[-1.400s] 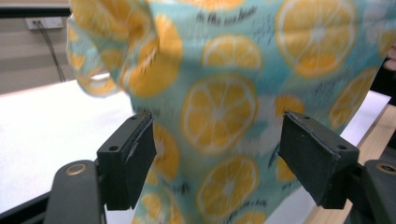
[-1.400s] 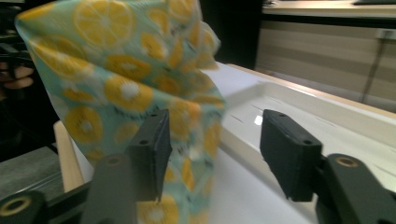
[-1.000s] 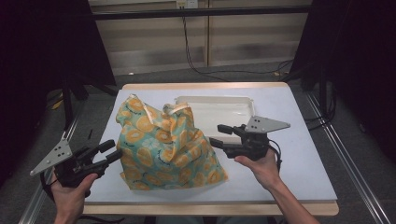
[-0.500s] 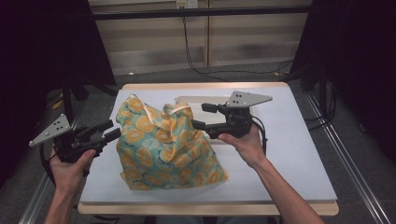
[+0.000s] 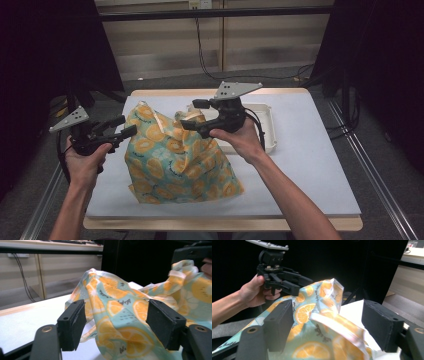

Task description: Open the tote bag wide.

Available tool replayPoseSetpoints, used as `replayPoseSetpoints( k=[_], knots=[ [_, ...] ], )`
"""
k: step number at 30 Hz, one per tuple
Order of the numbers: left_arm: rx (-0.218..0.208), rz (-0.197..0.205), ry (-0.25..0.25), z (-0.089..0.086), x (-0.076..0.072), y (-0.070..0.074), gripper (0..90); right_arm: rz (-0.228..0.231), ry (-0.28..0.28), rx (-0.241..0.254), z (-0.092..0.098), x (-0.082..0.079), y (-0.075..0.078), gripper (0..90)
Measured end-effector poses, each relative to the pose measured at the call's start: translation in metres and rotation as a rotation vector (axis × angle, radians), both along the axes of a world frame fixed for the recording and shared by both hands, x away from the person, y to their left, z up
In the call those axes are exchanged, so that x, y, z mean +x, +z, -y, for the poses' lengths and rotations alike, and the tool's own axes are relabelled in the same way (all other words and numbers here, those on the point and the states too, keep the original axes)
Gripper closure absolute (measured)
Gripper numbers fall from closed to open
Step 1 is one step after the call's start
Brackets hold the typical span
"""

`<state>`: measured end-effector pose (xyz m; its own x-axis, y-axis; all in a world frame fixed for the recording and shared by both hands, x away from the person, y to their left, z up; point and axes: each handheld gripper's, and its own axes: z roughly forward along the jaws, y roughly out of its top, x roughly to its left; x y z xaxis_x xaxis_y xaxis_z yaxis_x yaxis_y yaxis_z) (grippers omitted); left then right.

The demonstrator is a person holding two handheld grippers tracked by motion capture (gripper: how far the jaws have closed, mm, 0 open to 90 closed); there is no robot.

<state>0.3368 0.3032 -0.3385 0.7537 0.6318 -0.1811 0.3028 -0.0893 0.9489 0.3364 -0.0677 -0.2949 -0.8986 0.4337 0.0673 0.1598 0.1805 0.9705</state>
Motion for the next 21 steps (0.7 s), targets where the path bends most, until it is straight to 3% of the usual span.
replayPoseSetpoints(
  k=[2,4,5,6,8,14,17,18,21],
  knots=[
    [0.006,0.009,-0.015,0.002,0.002,-0.001,44.4,-0.005,0.014,-0.036,-0.007,0.001,-0.001,29.9],
    [0.028,0.005,-0.046,0.004,-0.001,-0.001,73.2,-0.009,0.046,-0.081,-0.011,-0.001,-0.005,52.1],
    [0.028,0.005,-0.046,0.004,-0.001,-0.001,79.3,-0.009,0.046,-0.081,-0.011,-0.001,-0.005,52.1],
    [0.009,0.001,-0.072,0.003,-0.003,-0.001,84.4,-0.013,0.06,-0.069,-0.008,-0.003,-0.006,71.6],
    [0.007,0.011,-0.067,0.001,-0.006,0.0,87.5,-0.02,0.073,-0.043,-0.003,-0.006,-0.004,85.9],
    [-0.029,0.055,-0.089,-0.01,-0.023,0.015,88.4,0.014,0.063,-0.029,0.013,-0.017,0.006,90.0],
    [-0.027,0.069,-0.074,-0.017,-0.03,0.02,88.4,0.041,0.046,-0.025,0.024,-0.027,0.013,90.0],
    [-0.048,0.069,-0.079,-0.021,-0.034,0.021,88.4,0.057,0.019,-0.018,0.033,-0.032,0.016,90.0],
    [-0.047,0.073,-0.056,-0.024,-0.036,0.022,88.5,0.064,-0.009,-0.001,0.045,-0.036,0.018,90.0]
  ],
)
